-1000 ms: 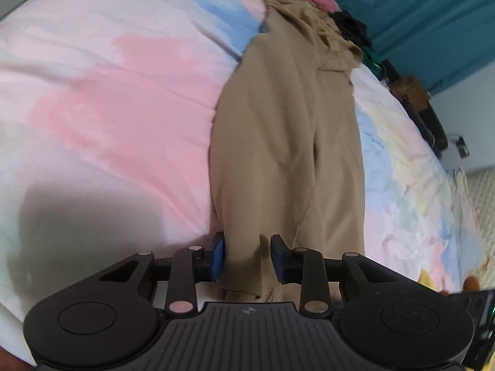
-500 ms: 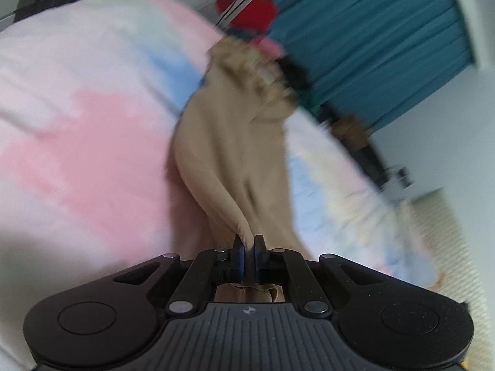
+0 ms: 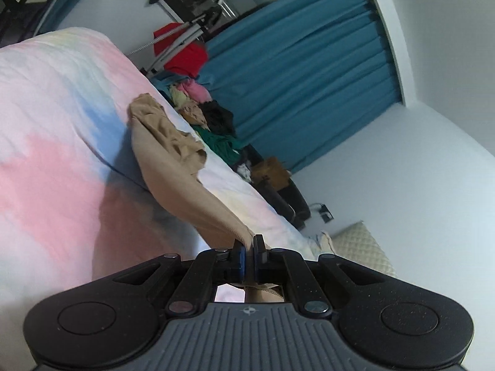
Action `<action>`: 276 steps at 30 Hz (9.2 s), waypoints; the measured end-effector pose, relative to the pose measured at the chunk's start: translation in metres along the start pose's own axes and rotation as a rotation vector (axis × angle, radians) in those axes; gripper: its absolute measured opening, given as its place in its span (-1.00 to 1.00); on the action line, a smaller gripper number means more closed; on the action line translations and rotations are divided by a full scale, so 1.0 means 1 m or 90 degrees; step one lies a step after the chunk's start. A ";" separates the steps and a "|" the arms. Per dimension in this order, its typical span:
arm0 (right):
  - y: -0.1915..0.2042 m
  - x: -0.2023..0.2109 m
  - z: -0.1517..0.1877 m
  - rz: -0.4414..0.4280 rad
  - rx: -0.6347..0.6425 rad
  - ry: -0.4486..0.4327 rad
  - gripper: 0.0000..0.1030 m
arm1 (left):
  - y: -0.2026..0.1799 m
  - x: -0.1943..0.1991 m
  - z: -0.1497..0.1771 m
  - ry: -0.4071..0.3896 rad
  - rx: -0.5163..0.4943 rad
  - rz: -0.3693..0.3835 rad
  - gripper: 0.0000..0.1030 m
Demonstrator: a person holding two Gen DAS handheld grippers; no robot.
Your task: Fold clothes
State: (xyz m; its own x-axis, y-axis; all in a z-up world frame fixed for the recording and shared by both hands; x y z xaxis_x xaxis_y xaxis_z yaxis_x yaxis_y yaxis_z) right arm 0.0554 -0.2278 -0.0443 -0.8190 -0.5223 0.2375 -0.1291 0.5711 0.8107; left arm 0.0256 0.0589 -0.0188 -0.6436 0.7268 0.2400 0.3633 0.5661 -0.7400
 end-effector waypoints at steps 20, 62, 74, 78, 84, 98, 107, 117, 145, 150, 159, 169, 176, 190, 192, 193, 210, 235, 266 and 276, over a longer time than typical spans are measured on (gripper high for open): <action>-0.013 -0.061 -0.061 0.002 -0.027 -0.077 -0.82 | -0.004 -0.059 -0.060 -0.006 0.007 -0.086 -0.91; -0.100 -0.235 -0.078 0.215 0.165 -0.054 0.70 | 0.119 -0.226 -0.092 0.028 -0.281 -0.333 0.80; -0.063 -0.180 -0.042 0.252 0.241 -0.062 0.69 | 0.112 -0.147 -0.065 0.075 -0.270 -0.442 0.84; -0.090 -0.192 -0.039 0.284 0.199 -0.034 0.69 | 0.136 -0.144 -0.069 0.067 -0.244 -0.474 0.84; -0.126 -0.210 -0.028 0.319 0.168 0.018 0.69 | 0.156 -0.160 -0.064 0.091 -0.231 -0.453 0.84; -0.162 -0.211 -0.025 0.425 0.181 0.025 0.66 | 0.182 -0.147 -0.068 0.088 -0.241 -0.593 0.92; -0.162 -0.204 -0.026 0.436 0.157 0.010 0.67 | 0.138 -0.112 -0.061 0.084 -0.018 -0.372 0.91; -0.162 -0.208 -0.025 0.439 0.153 0.010 0.67 | 0.163 -0.148 -0.006 0.172 0.235 -0.213 0.77; -0.108 -0.188 0.027 0.059 -0.244 0.085 0.70 | 0.178 -0.115 -0.025 -0.014 0.279 -0.194 -0.72; -0.142 -0.199 0.021 0.087 -0.301 0.060 0.26 | 0.169 -0.115 -0.035 -0.046 0.249 -0.170 -0.74; -0.161 -0.186 -0.005 0.141 -0.256 -0.045 -0.66 | 0.151 -0.123 -0.050 -0.080 0.187 -0.151 -0.80; -0.080 -0.135 -0.033 0.058 -0.155 -0.119 -0.72 | 0.080 -0.069 -0.066 -0.130 0.108 -0.093 -0.82; -0.032 -0.069 -0.015 0.030 -0.115 -0.112 -0.72 | 0.029 0.002 -0.029 -0.143 0.126 -0.067 -0.82; -0.026 -0.066 -0.021 0.064 -0.136 -0.078 -0.71 | 0.015 0.003 -0.036 -0.109 0.065 -0.163 -0.78; -0.037 -0.092 -0.033 0.091 -0.153 -0.068 -0.71 | 0.024 -0.023 -0.055 -0.083 0.060 -0.205 -0.78; -0.044 -0.105 -0.040 0.104 -0.160 -0.064 -0.71 | 0.030 -0.038 -0.066 -0.070 0.054 -0.223 -0.78; -0.163 -0.247 -0.061 0.166 -0.204 0.017 -0.68 | 0.168 -0.185 -0.102 0.000 -0.001 -0.321 -0.71; -0.077 -0.223 -0.067 0.111 0.163 -0.065 0.20 | 0.100 -0.185 -0.072 0.050 -0.322 -0.356 0.88; -0.078 -0.208 0.004 0.271 0.278 0.060 -0.28 | 0.098 -0.146 -0.040 0.096 -0.348 -0.404 0.85; -0.104 -0.223 0.023 0.299 0.289 0.092 -0.32 | 0.121 -0.144 -0.021 0.143 -0.256 -0.404 0.89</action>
State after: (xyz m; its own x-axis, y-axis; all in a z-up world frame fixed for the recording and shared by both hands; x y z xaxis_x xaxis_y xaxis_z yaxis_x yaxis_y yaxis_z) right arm 0.2386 -0.1561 -0.1941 -0.7661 -0.2150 0.6056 -0.0259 0.9519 0.3052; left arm 0.1763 0.0313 -0.1299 -0.6737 0.2541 0.6940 0.2151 0.9658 -0.1449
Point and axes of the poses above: each gripper's, at about its wrist camera, not at the fingertips, and x roughly against the way its jaws point, y to its left, z to its underside, the point moved 7 cm from there along -x, roughly the way its jaws point, and after that the axes turned 4 degrees about -x, right-handed, at the moved point
